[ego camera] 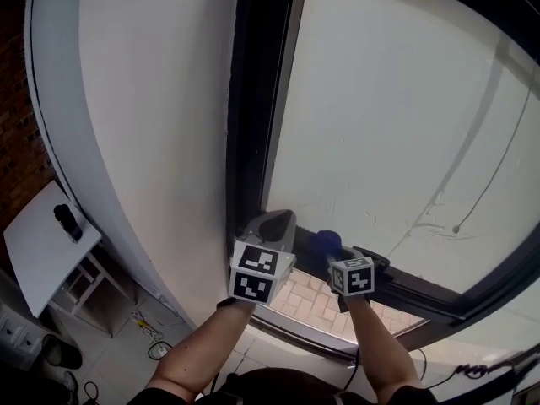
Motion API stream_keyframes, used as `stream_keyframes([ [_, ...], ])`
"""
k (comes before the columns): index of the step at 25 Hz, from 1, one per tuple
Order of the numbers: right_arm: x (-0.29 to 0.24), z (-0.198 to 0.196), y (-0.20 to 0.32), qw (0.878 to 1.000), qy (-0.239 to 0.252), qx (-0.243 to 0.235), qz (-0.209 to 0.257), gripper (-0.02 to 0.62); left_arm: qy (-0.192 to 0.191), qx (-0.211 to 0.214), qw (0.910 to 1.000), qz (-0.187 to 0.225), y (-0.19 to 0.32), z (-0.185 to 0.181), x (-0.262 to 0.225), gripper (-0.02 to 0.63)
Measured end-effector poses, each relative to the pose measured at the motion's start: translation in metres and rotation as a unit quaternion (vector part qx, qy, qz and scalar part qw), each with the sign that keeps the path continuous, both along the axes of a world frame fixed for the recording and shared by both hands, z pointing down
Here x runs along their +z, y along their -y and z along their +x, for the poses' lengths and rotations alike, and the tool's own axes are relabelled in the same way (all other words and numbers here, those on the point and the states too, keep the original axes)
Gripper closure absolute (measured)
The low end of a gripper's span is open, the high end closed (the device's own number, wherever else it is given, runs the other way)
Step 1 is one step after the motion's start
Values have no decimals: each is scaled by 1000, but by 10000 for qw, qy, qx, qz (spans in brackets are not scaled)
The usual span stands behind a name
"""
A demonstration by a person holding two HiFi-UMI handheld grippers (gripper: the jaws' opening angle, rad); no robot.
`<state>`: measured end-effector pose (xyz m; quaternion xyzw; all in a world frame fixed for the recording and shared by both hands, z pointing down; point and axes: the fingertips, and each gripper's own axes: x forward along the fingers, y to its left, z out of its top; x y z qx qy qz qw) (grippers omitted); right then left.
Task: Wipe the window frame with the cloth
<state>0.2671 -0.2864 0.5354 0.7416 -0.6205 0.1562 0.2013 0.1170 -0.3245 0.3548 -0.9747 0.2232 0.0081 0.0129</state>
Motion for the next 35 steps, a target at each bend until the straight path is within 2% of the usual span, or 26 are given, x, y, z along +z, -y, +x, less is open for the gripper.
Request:
stream_keyframes([
  [6,-5,3,-12,9998,-11,100,148,492,19,217,9997,-104,-8,14,9,613],
  [10,-29,-8,-15,9982,66,-25,600,492,76,350,9993,-132,-13,21,14,612],
  [15,-76,-23,-37,9928,110,74,1187,492,87,572,9983,-104,-16,24,18,612],
  [22,-132,-33,-87,9756,110,94,2189,492,57,1062,9943,-27,-37,39,24,614],
  [29,-166,-10,-160,9646,37,345,2613,492,82,1297,9915,95,-78,59,20,613],
  [35,-176,19,-219,9609,-61,495,2724,492,116,1370,9905,97,-114,74,19,612],
])
